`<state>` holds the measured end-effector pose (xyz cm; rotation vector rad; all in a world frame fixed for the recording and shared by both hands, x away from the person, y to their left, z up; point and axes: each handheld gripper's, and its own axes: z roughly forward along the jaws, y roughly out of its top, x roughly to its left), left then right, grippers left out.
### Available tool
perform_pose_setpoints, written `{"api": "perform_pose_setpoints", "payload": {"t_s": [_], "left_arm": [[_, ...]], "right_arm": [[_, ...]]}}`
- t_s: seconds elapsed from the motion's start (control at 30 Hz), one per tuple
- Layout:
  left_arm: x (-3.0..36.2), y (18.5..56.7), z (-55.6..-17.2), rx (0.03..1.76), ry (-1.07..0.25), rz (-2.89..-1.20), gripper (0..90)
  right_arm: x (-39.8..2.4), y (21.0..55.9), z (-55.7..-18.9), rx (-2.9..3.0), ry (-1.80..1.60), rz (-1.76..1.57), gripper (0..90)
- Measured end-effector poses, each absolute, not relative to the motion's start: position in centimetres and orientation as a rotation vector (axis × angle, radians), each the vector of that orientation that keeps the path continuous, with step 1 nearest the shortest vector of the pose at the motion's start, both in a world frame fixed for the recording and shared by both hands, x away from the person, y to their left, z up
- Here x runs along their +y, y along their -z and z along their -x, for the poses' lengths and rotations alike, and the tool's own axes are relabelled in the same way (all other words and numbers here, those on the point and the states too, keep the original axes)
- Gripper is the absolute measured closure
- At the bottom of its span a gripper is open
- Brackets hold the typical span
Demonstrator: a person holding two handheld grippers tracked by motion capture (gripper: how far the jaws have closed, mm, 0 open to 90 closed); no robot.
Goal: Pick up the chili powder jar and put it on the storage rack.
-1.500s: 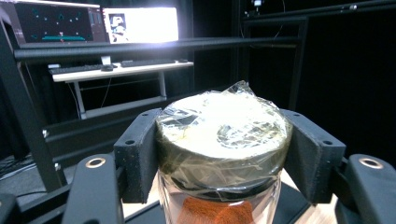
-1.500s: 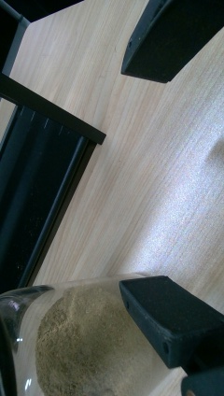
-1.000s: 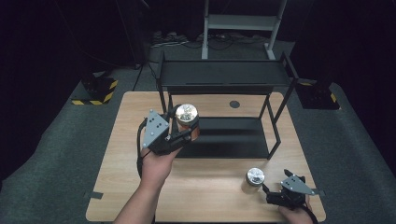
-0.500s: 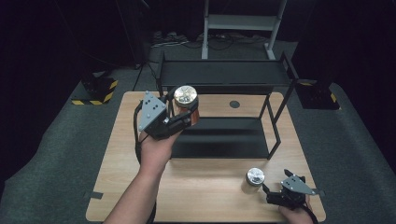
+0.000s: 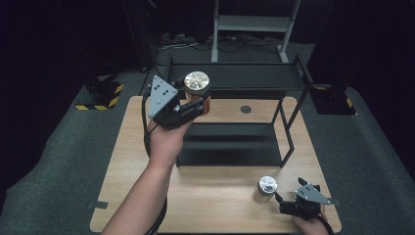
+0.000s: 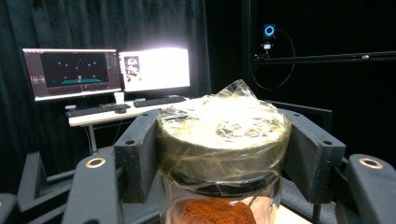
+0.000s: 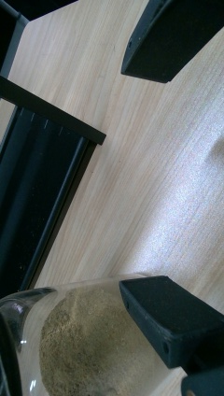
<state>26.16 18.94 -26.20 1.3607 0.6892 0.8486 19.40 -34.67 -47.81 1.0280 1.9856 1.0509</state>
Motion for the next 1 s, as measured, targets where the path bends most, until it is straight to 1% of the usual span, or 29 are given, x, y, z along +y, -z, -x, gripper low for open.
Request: {"api": "perform_pose_setpoints", "payload": {"t_s": [0.43,1.0], "left_arm": [[17.0,24.5,-28.4,0.69,-0.882,-1.377,34.6],[15.7,24.0,-31.3,0.726,-0.9,-1.352,34.6]], "right_arm": [[-34.7,47.9,-19.4,1.986,-1.054,-1.017,0.0],[-35.0,47.9,-19.3,1.975,-1.072,-1.036,0.0]]}}
